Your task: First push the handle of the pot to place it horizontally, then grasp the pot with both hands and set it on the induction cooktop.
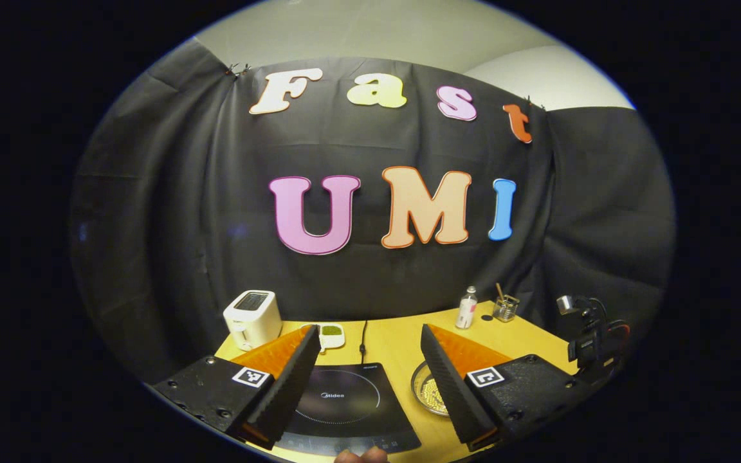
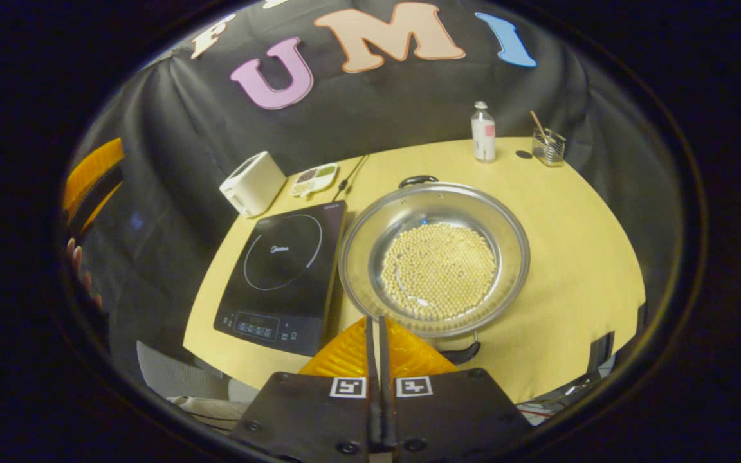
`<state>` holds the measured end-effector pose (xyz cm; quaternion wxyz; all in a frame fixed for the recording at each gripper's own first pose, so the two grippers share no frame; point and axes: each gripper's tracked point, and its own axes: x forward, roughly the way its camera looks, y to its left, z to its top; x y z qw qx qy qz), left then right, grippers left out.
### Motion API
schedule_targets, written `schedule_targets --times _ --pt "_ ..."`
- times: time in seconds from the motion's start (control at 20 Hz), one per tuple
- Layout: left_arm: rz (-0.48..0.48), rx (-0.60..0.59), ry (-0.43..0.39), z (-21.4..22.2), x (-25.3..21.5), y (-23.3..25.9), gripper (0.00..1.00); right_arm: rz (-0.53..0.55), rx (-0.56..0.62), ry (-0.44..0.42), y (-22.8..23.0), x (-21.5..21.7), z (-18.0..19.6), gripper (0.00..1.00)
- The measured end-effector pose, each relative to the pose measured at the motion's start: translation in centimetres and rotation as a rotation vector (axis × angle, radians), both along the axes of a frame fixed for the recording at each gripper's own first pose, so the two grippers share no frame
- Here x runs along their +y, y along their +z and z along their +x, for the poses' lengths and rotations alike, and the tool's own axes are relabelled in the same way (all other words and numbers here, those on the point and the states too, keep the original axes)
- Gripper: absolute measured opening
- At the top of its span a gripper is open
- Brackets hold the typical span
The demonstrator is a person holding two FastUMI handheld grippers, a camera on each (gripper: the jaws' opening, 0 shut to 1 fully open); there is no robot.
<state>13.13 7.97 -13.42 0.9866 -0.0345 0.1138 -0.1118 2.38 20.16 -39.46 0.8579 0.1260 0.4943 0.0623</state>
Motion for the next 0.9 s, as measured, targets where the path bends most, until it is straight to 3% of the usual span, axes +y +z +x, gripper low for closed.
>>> schedule_targets --times 0.1,0.15,0.45,0.5,0.55,0.9 --pt "-0.016 0.018 -0.050 0.4 0.0 -1.0 0.93 0.008 0.043 -0.020 -0.5 1.1 -1.1 0.03" --pt "-0.019 0.017 -0.070 0.6 0.0 -1.1 0.96 0.006 0.057 -0.020 -0.8 1.6 -1.5 0.03" --pt "-0.036 0.075 -0.094 0.2 0.9 -3.3 0.93 -0.048 0.147 -0.044 -3.9 1.3 -2.8 0.00" --pt "-0.032 0.092 -0.098 -0.1 1.2 -3.9 0.96 -0.059 0.158 -0.037 -4.4 1.3 -3.0 0.03" --pt "-0.026 0.102 -0.094 -0.2 1.6 -4.3 0.94 -0.068 0.168 -0.029 -4.9 1.1 -3.0 0.00" --pt "0.030 0.172 -0.035 -0.3 2.7 -6.2 0.96 -0.073 0.222 0.012 -8.4 0.0 -2.8 0.03"
